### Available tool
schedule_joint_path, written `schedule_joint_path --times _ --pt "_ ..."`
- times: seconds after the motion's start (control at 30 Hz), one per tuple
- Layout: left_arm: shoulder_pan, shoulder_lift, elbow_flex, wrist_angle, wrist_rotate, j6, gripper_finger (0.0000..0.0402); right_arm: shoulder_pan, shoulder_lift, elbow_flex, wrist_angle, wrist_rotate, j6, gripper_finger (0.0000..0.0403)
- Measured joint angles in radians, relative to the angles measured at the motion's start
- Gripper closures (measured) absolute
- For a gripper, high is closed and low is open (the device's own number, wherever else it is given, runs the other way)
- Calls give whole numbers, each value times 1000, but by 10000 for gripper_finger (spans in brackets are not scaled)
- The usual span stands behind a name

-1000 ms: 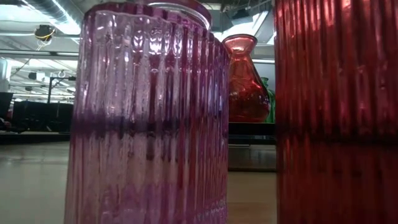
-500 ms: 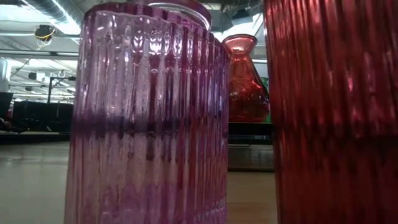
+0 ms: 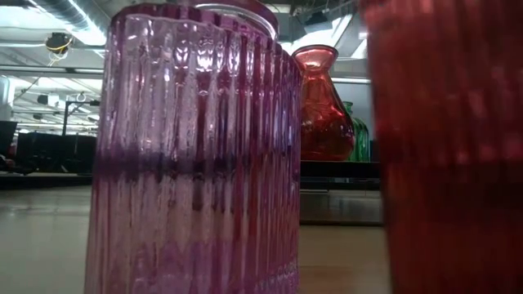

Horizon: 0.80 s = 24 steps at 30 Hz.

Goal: Sort vases onto shelf
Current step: Put the red vase on the shelf aligned with the other red vases

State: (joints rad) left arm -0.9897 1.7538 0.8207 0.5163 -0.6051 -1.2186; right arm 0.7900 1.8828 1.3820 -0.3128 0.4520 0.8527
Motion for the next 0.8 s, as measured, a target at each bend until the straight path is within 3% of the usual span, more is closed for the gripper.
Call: schedule_joint_path --times 0.23,0.37,0.47,0.73,0.8 --pt "0 0 0 -8 -14 0 401 76 -4 55 -174 75 145 310" --pt "0 0 0 -8 -27 0 401 154 -39 61 -307 190 349 310" --pt "1 0 0 -9 -44 0 401 216 -74 64 -495 279 567 310" --pt "18 0 0 -10 -48 0 401 309 -113 60 -1109 341 1078 310" --pt "22 0 0 -10 -48 0 401 300 -128 32 -1138 347 1095 310"
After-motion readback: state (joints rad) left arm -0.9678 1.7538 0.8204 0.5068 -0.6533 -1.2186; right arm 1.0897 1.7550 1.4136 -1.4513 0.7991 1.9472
